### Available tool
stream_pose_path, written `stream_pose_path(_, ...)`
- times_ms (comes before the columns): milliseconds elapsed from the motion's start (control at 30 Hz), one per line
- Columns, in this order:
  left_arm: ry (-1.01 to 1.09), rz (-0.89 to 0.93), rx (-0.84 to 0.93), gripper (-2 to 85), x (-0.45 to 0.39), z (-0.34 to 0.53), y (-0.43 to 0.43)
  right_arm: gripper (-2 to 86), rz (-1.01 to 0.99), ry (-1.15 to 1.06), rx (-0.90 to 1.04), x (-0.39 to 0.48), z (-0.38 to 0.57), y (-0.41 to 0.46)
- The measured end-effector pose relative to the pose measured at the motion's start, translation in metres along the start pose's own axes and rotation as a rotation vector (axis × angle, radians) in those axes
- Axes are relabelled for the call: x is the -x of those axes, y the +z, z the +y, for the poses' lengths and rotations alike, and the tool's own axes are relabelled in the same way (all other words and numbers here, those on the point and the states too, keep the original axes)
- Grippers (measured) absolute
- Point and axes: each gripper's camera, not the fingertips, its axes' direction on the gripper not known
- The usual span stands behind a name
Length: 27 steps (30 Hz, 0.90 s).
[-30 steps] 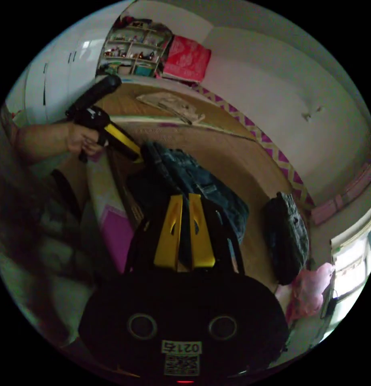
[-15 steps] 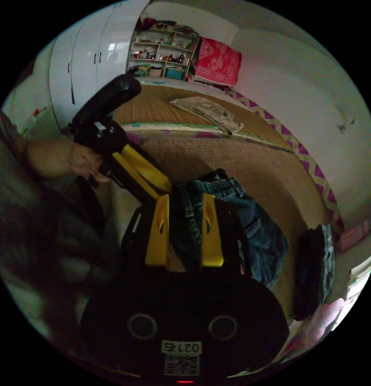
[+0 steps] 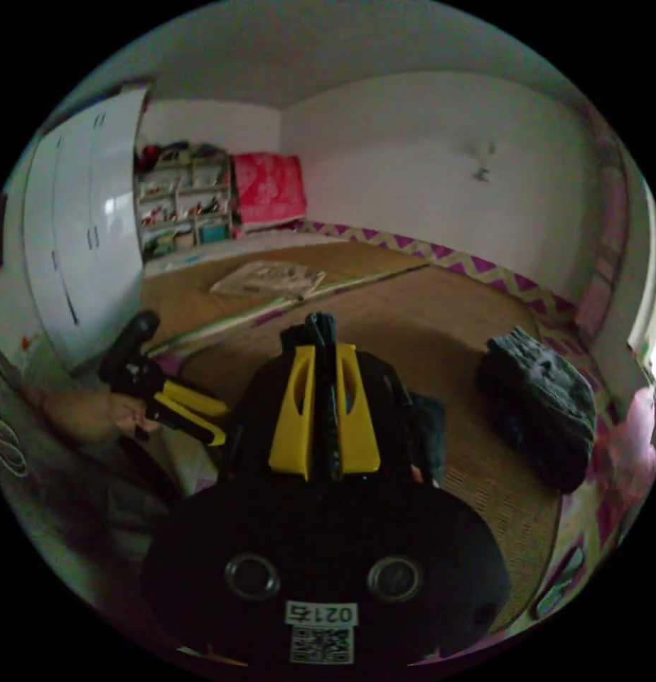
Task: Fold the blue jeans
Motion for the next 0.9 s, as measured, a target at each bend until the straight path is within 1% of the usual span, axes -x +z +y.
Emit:
stream_pose_path(33,-0.016,0.018,-0.006,12.0,0.006,-0.003,-0.002,5.1,0.01,0.03,-0.02,-0.022,-0.005,-0.016)
stream_pose_path(100,-0.122,0.174,-0.013,11.7,0.038,-0.014,-0.004,5.1,0.056,0.166,-0.092,-0.113,-0.016,-0.083)
stream_pose_path(133,-0.153,0.217,-0.015,11.6,0.047,-0.017,-0.003,5.1,0.063,0.199,-0.104,-0.136,-0.016,-0.098)
stream_pose_path(167,-0.208,0.285,-0.006,11.3,0.063,-0.023,0.002,5.1,0.085,0.264,-0.125,-0.182,-0.015,-0.128)
stream_pose_path(200,-0.249,0.329,0.005,11.0,0.076,-0.03,0.008,5.1,0.113,0.329,-0.143,-0.227,-0.01,-0.155)
stream_pose_path(233,-0.26,0.347,0.007,10.9,0.081,-0.033,0.011,5.1,0.127,0.36,-0.149,-0.248,-0.007,-0.168)
stream_pose_path(267,-0.281,0.379,0.009,10.4,0.091,-0.039,0.017,5.1,0.161,0.415,-0.145,-0.289,0.001,-0.189)
stream_pose_path(300,-0.317,0.425,0.007,9.6,0.102,-0.044,0.023,5.2,0.19,0.475,-0.121,-0.328,0.012,-0.204)
stream_pose_path(333,-0.335,0.451,0.003,8.7,0.108,-0.046,0.026,5.2,0.199,0.506,-0.113,-0.346,0.019,-0.21)
stream_pose_path(400,-0.403,0.509,0.009,4.4,0.13,-0.052,0.037,5.2,0.199,0.677,-0.092,-0.42,0.061,-0.225)
stream_pose_path(433,-0.417,0.523,0.008,3.2,0.135,-0.053,0.039,5.2,0.191,0.726,-0.092,-0.436,0.075,-0.226)
stream_pose_path(467,-0.425,0.54,0.005,1.9,0.143,-0.058,0.041,5.1,0.172,0.829,-0.099,-0.465,0.104,-0.229)
stream_pose_path(500,-0.406,0.516,-0.002,0.9,0.149,-0.066,0.038,5.1,0.165,0.909,-0.106,-0.486,0.13,-0.231)
stream_pose_path(567,-0.37,0.421,-0.025,0.0,0.16,-0.083,0.028,5.1,0.17,0.97,-0.1,-0.503,0.152,-0.235)
stream_pose_path(767,-0.234,0.288,-0.019,-0.6,0.209,-0.155,0.003,5.1,0.063,0.987,-0.033,-0.516,0.148,-0.214)
stream_pose_path(833,-0.209,0.259,0.039,-0.4,0.219,-0.17,0.011,5.1,0.028,1.01,0.001,-0.516,0.148,-0.203)
stream_pose_path(900,-0.156,0.224,0.157,-0.1,0.222,-0.176,0.031,5.4,0.049,1.036,0.075,-0.515,0.153,-0.193)
